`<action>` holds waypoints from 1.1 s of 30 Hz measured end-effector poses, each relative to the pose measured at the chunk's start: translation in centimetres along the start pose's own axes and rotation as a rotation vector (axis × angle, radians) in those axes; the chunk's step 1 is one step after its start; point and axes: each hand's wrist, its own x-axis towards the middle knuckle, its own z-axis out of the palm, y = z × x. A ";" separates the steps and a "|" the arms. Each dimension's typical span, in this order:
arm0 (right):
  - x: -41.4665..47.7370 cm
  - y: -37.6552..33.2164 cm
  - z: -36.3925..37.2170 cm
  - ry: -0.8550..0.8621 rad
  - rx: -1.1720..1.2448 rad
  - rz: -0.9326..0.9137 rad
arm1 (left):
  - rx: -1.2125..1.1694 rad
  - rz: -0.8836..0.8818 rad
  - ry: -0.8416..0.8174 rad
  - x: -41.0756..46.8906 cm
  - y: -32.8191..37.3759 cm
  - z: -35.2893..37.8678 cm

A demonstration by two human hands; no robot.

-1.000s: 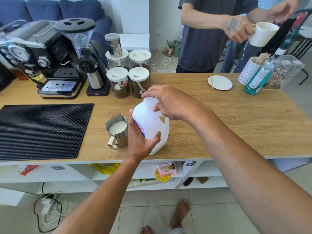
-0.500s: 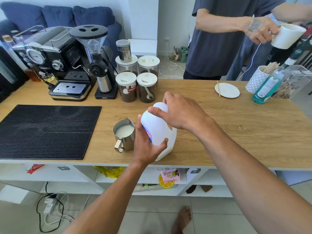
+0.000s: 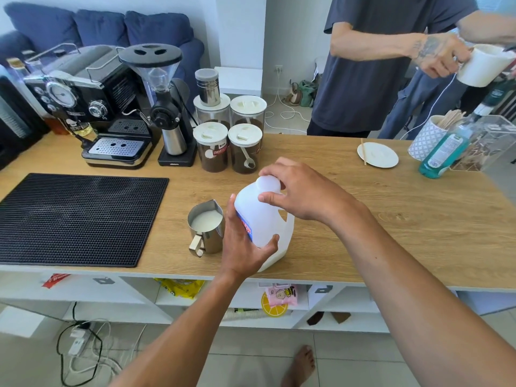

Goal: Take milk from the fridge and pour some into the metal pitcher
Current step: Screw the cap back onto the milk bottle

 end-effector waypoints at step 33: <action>0.8 1.2 3.8 0.316 0.112 0.016 | -0.013 -0.012 -0.007 0.5 0.1 0.1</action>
